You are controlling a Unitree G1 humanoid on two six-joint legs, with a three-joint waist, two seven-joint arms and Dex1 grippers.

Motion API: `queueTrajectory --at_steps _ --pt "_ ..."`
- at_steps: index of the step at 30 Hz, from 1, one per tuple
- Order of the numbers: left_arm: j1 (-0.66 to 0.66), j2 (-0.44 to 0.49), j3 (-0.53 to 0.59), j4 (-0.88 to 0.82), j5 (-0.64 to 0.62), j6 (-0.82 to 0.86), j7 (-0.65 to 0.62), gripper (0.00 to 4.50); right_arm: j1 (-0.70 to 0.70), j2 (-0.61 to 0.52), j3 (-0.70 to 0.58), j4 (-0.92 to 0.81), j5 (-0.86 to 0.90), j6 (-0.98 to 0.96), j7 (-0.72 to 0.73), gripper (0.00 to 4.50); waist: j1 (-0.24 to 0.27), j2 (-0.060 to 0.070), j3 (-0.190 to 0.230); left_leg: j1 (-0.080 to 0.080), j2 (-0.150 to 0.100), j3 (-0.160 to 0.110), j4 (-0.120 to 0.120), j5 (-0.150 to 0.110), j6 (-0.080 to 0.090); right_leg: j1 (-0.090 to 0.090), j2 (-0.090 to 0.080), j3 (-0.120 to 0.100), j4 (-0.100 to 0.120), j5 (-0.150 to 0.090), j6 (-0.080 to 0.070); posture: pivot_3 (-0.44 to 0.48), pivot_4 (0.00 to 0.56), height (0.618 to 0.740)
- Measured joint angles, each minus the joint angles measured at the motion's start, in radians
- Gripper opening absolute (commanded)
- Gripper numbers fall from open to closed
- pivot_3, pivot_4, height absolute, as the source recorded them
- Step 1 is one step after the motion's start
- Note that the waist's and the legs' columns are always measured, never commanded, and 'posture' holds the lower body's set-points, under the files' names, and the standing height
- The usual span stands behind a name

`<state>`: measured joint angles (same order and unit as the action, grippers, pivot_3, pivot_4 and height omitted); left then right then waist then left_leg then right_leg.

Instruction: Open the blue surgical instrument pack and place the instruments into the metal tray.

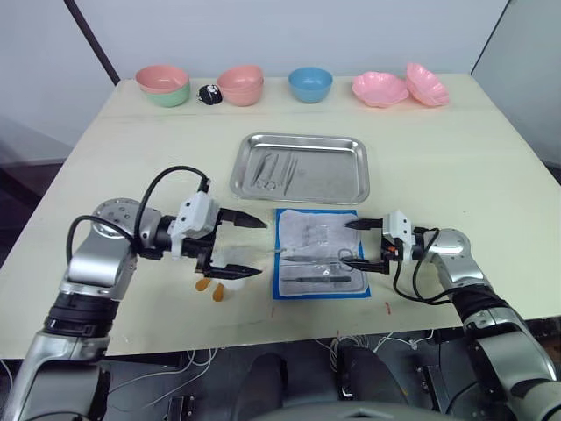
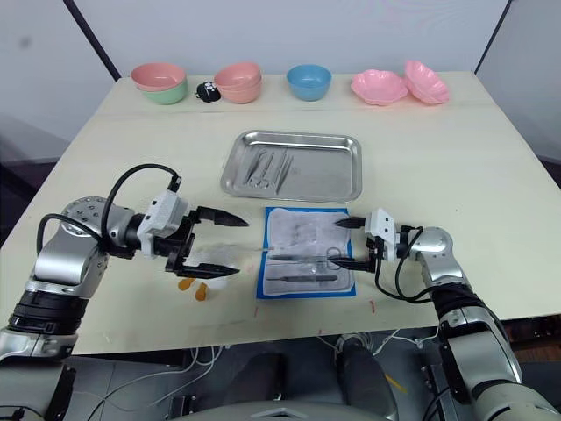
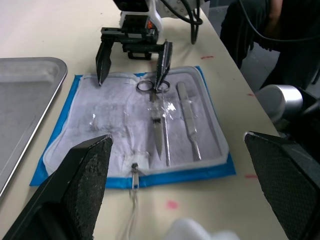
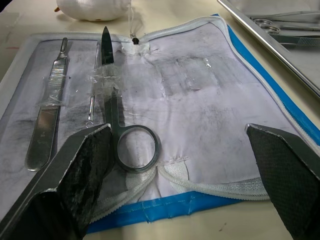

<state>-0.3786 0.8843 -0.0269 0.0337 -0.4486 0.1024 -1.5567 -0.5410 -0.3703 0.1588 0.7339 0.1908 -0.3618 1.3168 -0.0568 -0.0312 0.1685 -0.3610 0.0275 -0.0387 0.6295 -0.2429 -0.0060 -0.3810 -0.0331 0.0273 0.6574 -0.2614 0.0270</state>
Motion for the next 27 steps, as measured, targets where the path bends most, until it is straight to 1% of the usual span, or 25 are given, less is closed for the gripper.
queueTrajectory --at_steps 1,7,14,15,17,19,27 --pt "0.0 0.014 0.002 0.001 -0.015 -0.01 -0.002 4.46 0.001 -0.001 0.0 -0.002 0.0 0.0 0.0 4.5 0.001 0.0 0.0 0.0 0.0 0.0 0.0 0.0 0.0 0.0 0.0 0.0 0.0 0.0 0.0 0.0 0.15 0.74" --pt "-0.013 0.009 0.004 0.018 -0.027 -0.022 -0.003 4.46 0.006 -0.004 0.0 -0.015 0.0 0.002 -0.002 4.5 0.002 0.0 0.0 0.0 0.0 0.001 0.0 0.0 0.0 -0.001 0.0 0.0 0.0 0.0 0.0 0.0 0.15 0.74" --pt "-0.008 -0.056 -0.004 0.013 -0.028 -0.023 0.003 4.46 0.043 -0.016 -0.01 -0.106 0.01 0.039 -0.012 4.5 0.011 0.001 0.001 -0.004 -0.001 0.004 -0.002 0.0 0.0 -0.006 0.004 -0.001 0.001 0.0 0.001 0.0 0.15 0.74" --pt "-0.003 -0.066 -0.004 0.011 -0.029 -0.023 0.004 4.46 0.048 -0.019 -0.011 -0.121 0.011 0.05 -0.012 4.5 0.013 0.002 0.001 -0.006 -0.001 0.004 -0.002 0.0 0.0 -0.008 0.005 -0.001 0.001 0.002 0.004 0.0 0.15 0.74" --pt "0.007 -0.081 -0.006 0.0 -0.029 -0.023 0.006 4.46 0.06 -0.026 -0.011 -0.155 0.015 0.072 -0.01 4.5 0.015 0.002 0.001 -0.012 -0.001 0.004 -0.002 0.0 0.0 -0.013 0.006 -0.001 0.001 0.004 0.002 0.0 0.15 0.74" --pt "0.016 -0.092 -0.013 -0.014 -0.029 -0.023 0.007 4.46 0.069 -0.035 -0.011 -0.191 0.018 0.093 -0.006 4.5 0.016 0.002 0.002 -0.021 -0.002 0.003 0.001 0.0 0.0 -0.022 0.006 -0.001 0.003 0.005 0.0 0.0 0.15 0.74" --pt "0.029 -0.137 -0.017 -0.026 -0.027 -0.038 0.015 4.46 0.095 -0.055 -0.01 -0.262 0.03 0.121 0.017 4.5 0.017 0.007 0.007 -0.024 -0.005 0.003 0.001 0.0 0.0 -0.024 0.006 -0.001 0.003 0.005 0.0 0.0 0.15 0.74"
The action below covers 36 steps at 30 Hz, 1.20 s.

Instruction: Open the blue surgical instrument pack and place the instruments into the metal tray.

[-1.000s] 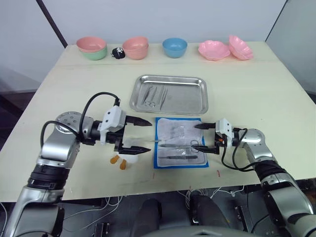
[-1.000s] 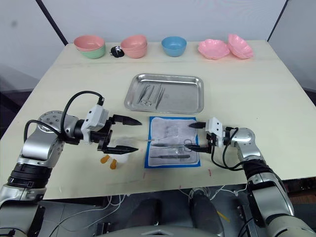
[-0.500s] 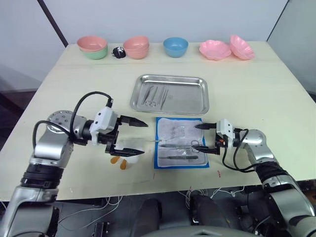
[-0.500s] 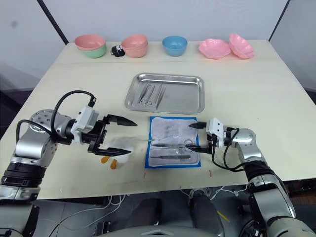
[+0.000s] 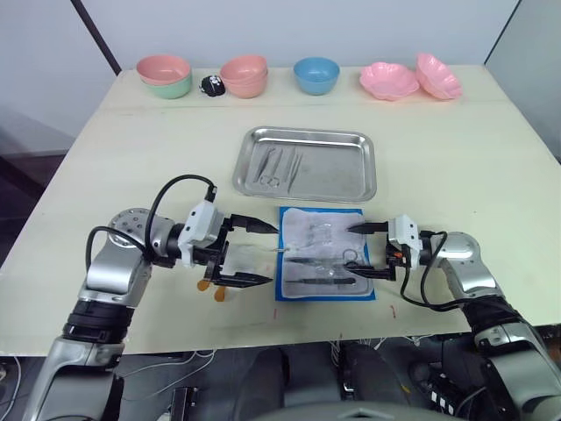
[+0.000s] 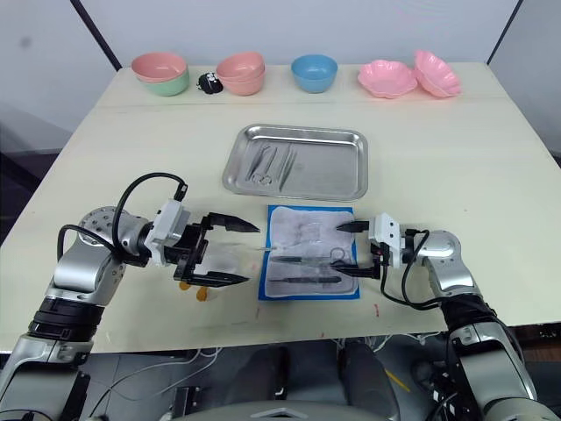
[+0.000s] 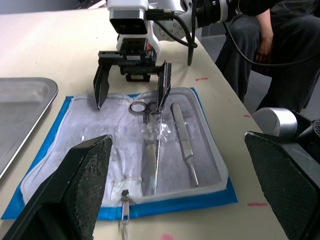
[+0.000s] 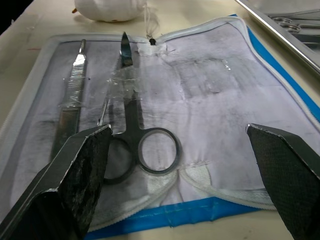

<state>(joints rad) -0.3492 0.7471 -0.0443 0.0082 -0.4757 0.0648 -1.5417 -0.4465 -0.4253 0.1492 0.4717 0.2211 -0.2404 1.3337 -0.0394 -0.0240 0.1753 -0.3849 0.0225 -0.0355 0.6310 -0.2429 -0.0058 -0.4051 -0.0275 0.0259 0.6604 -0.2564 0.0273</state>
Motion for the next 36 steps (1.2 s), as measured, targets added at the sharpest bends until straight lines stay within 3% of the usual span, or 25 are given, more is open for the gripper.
queueTrajectory --at_steps 13,26,36 --pt "0.033 -0.046 -0.014 -0.028 0.006 -0.031 0.018 4.46 0.039 -0.077 -0.034 -0.155 0.076 0.098 0.002 4.5 0.004 0.004 0.003 -0.009 -0.001 -0.002 0.005 0.0 0.0 -0.006 0.0 -0.002 0.002 0.001 0.001 0.0 0.15 0.74" --pt "0.005 -0.119 -0.1 0.06 0.116 -0.097 0.045 4.46 0.295 -0.314 -0.204 -0.655 0.31 0.374 -0.014 4.5 0.025 0.005 0.004 -0.011 -0.001 -0.003 0.009 0.0 0.0 -0.006 0.001 -0.003 0.002 0.001 0.002 0.0 0.15 0.74" --pt "-0.062 -0.181 -0.15 0.21 0.195 -0.16 0.082 4.46 0.44 -0.409 -0.372 -0.914 0.472 0.519 -0.081 4.5 0.028 0.005 0.004 -0.012 -0.001 -0.003 0.017 0.0 0.0 -0.004 0.002 -0.003 0.003 0.002 0.009 0.0 0.15 0.74"
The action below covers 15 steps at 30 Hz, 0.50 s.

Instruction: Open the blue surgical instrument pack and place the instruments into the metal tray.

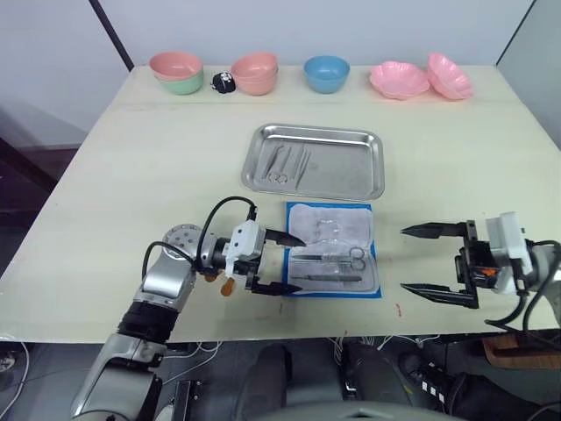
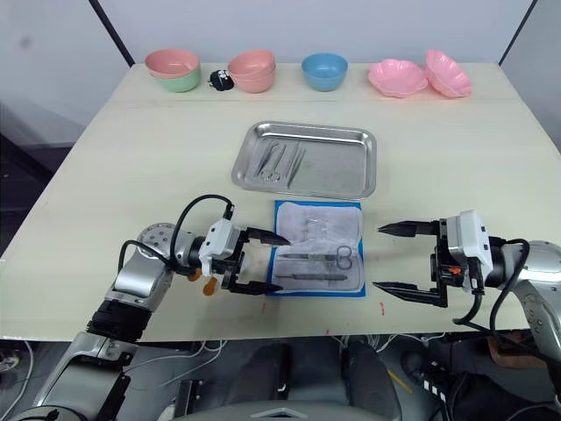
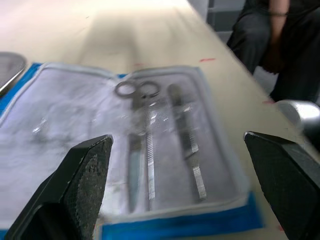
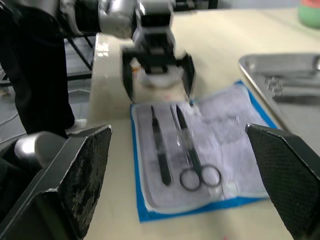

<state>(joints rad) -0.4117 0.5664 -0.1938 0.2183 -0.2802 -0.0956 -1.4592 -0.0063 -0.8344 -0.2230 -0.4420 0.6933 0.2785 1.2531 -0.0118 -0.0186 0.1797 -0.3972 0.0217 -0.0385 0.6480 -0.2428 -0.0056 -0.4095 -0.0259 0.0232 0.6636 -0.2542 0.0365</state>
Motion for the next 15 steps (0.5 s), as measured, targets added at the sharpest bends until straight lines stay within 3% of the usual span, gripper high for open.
queueTrajectory --at_steps 15 --pt "-0.1 -0.063 -0.041 0.231 0.064 -0.17 -0.052 4.46 0.107 -0.05 -0.189 -0.046 0.056 0.055 -0.026 4.5 0.001 0.005 -0.004 0.001 0.0 0.002 0.003 0.0 0.0 0.002 0.0 0.002 0.0 0.003 0.002 0.0 0.15 0.74"
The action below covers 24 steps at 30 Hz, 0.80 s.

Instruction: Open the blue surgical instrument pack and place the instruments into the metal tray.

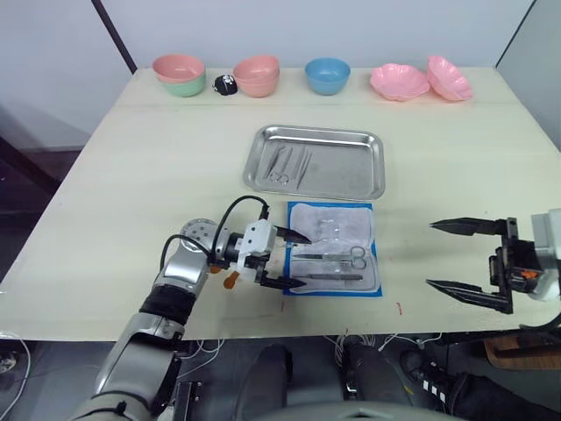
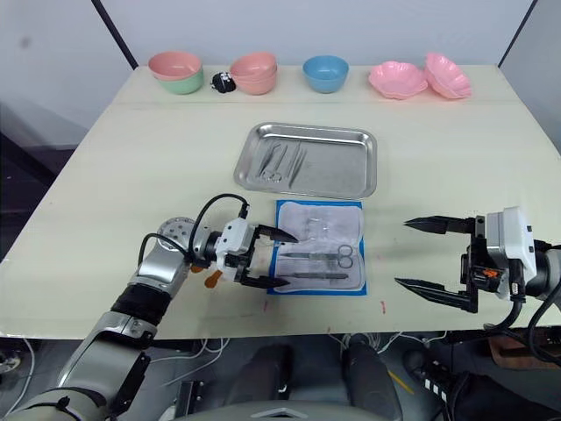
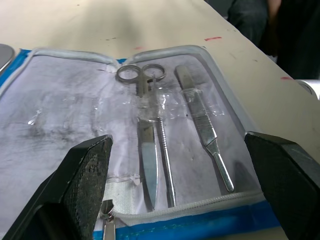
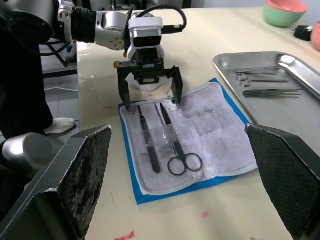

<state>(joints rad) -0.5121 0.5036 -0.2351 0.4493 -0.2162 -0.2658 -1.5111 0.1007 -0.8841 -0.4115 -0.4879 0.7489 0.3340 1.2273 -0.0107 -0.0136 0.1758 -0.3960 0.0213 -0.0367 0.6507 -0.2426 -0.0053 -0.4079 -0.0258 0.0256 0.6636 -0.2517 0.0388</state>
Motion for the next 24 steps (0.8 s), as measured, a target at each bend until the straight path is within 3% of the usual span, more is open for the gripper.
queueTrajectory --at_steps 6,13,24 --pt "-0.027 -0.02 -0.01 0.079 0.017 -0.057 -0.018 4.46 0.001 0.0 -0.001 0.0 0.006 0.012 -0.01 4.5 0.0 0.008 -0.007 0.001 0.0 0.0 0.0 0.0 0.0 0.002 0.0 0.0 0.0 0.0 0.0 0.0 0.15 0.74" --pt "-0.038 -0.026 -0.024 0.128 0.032 -0.073 -0.03 4.46 -0.001 -0.002 0.0 0.0 0.001 0.011 -0.01 4.5 -0.001 0.013 -0.011 0.013 0.0 0.002 -0.001 -0.002 0.004 0.013 0.0 0.002 -0.002 -0.001 0.0 0.0 0.15 0.74" --pt "-0.07 -0.031 -0.053 0.185 0.064 -0.066 -0.024 4.46 -0.019 -0.001 0.014 0.0 -0.017 0.01 -0.013 4.5 -0.003 0.021 -0.023 0.015 0.0 0.003 -0.001 -0.003 0.004 0.014 0.001 0.004 -0.002 -0.001 0.001 0.0 0.15 0.74"
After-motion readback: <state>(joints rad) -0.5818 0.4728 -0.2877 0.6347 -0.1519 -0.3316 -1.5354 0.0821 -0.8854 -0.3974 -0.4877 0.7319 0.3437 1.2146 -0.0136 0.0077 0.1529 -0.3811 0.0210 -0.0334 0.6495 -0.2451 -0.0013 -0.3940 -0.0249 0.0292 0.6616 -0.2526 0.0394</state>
